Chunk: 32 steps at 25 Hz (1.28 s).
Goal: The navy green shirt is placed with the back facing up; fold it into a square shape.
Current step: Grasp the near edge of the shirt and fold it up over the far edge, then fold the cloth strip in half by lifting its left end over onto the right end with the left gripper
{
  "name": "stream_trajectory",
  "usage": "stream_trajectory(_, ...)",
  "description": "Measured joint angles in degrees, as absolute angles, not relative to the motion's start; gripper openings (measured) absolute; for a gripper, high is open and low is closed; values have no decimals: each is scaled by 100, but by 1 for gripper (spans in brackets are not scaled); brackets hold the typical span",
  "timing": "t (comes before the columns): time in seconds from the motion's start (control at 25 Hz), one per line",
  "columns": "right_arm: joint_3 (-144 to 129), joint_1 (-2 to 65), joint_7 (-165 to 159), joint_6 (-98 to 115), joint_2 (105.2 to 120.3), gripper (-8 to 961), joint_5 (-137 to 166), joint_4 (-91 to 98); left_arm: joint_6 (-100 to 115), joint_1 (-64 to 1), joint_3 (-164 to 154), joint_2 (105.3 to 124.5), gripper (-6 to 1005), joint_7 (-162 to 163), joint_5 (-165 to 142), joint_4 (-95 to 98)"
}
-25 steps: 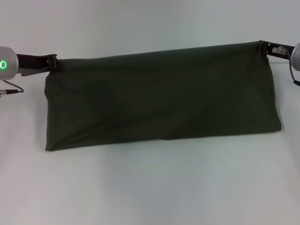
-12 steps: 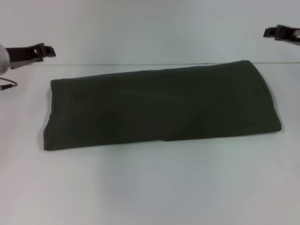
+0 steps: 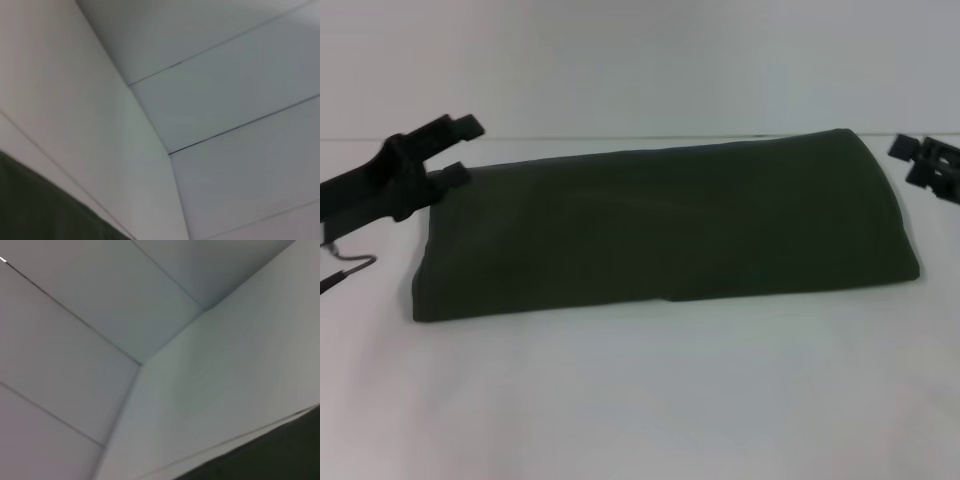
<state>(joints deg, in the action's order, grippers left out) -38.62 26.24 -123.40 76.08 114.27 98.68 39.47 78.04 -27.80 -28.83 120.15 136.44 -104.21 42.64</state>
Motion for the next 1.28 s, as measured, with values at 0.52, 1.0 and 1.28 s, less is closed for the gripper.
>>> stream_trajectory(0.52, -3612, 2560, -11876, 7909, 11486, 929, 9774, 3453, 7524, -2333, -2224, 12060, 946, 13909, -11344, 3601)
stream_trajectory(1.0, -3586, 2530, -11804, 7823, 11458, 927, 9773, 3261, 6769, -2473, -2241, 12070, 941, 13726, -11450, 3110)
stream_trajectory(1.28, -3534, 2462, -11843, 7906, 11423, 927, 9739, 3260, 7830, -2251, -1923, 11920, 938, 14250, -11851, 3619)
